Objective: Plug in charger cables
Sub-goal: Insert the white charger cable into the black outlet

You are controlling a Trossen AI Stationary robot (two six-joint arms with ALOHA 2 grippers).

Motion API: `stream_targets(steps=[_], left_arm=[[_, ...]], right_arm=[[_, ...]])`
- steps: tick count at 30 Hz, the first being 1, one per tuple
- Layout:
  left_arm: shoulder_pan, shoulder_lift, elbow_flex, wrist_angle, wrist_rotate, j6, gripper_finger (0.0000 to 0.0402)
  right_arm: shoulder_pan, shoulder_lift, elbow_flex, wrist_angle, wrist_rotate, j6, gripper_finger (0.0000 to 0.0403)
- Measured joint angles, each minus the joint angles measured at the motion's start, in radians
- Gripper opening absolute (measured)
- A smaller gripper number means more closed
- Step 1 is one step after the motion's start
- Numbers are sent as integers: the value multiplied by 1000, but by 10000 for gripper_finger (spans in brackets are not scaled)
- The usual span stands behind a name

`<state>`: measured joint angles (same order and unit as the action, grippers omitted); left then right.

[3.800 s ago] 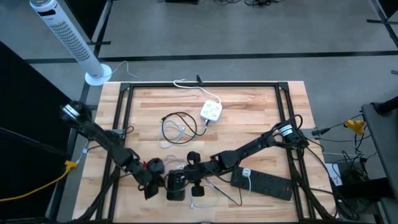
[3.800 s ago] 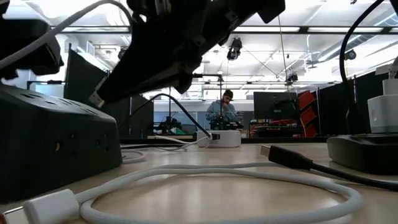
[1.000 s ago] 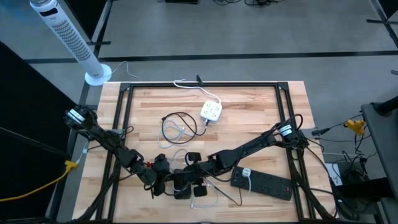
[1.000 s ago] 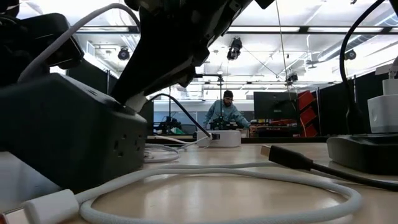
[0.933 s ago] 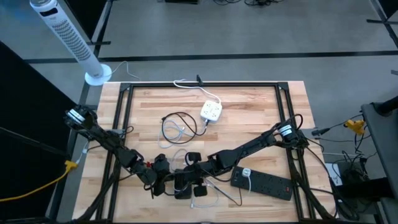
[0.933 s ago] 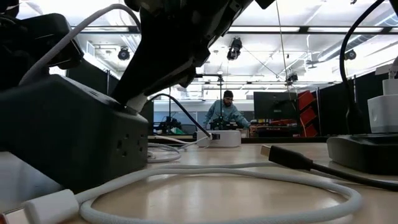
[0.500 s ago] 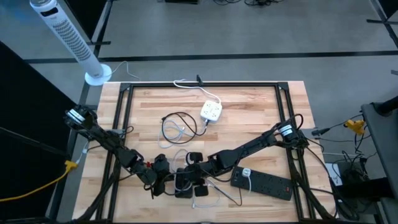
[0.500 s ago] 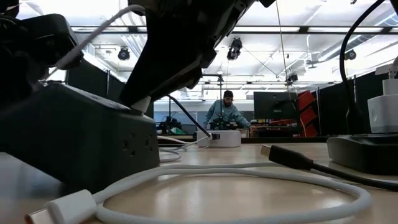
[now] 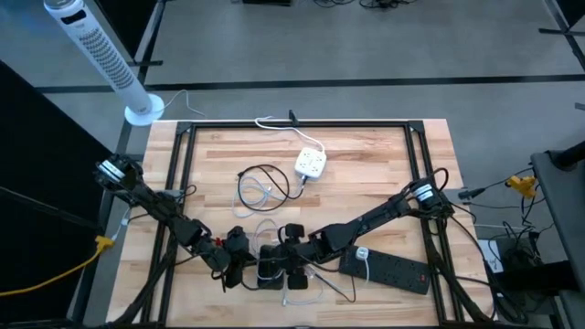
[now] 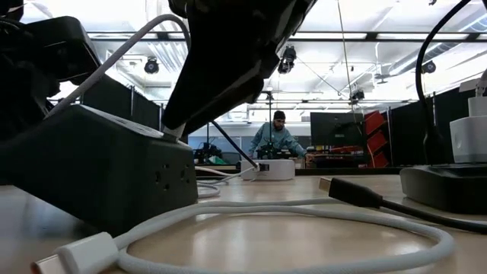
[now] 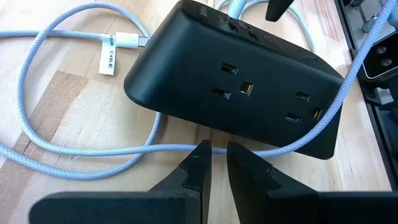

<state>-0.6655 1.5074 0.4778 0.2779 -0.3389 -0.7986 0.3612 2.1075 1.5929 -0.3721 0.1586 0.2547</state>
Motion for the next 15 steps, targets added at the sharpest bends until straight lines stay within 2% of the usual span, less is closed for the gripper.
stream_targets(steps=[8,15], left_arm=[[0,0,-1,-1,-11,0,39],[0,1,-1,-1,-13,0,39]], right_arm=[[1,0,0,2,29,37,148],[1,0,0,-17,28,71,91]])
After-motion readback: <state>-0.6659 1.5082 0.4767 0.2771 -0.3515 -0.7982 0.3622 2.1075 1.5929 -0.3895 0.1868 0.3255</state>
